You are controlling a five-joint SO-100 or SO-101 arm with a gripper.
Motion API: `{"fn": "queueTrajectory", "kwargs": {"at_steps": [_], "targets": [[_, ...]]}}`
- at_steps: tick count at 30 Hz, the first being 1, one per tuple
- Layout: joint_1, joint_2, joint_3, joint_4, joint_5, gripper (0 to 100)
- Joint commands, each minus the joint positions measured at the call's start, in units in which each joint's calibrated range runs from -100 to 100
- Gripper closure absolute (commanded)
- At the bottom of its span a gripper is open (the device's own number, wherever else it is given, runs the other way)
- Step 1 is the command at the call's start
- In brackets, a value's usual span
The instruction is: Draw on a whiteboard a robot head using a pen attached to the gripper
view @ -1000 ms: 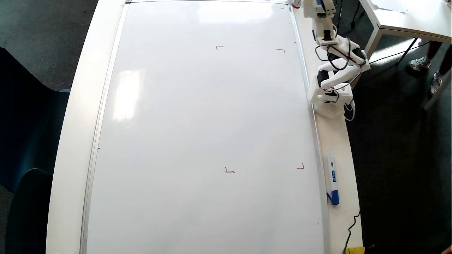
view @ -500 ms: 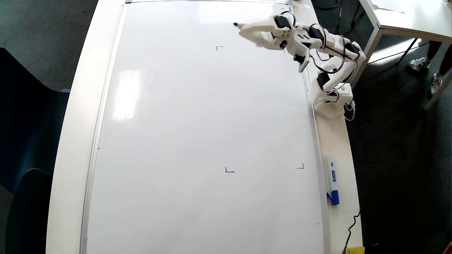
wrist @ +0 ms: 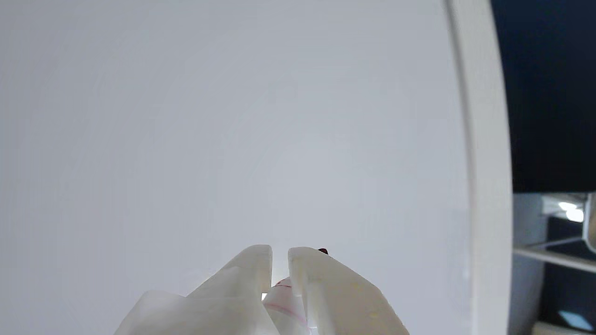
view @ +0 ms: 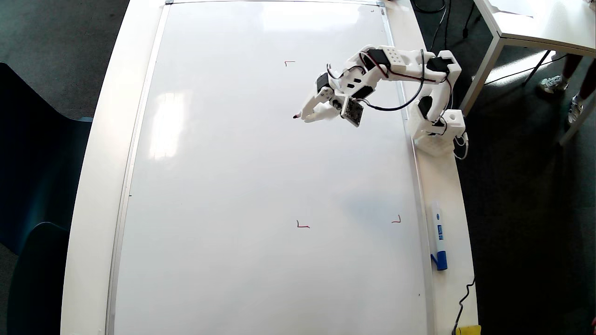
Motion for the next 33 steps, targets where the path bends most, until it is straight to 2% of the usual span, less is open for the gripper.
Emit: {"fn": "queueTrajectory", "kwargs": {"at_steps": [1,9,17,33], "targets": [[-0.72,4.21,-3.21,3.69,-2.09,99],[-0.57,12.43,-4.30,4.21,-6.60,99],[-0.72,21.66,-10.47,4.21,-6.33,99],[-3.52,26.52,-7.93,3.69,-6.33,99]]}}
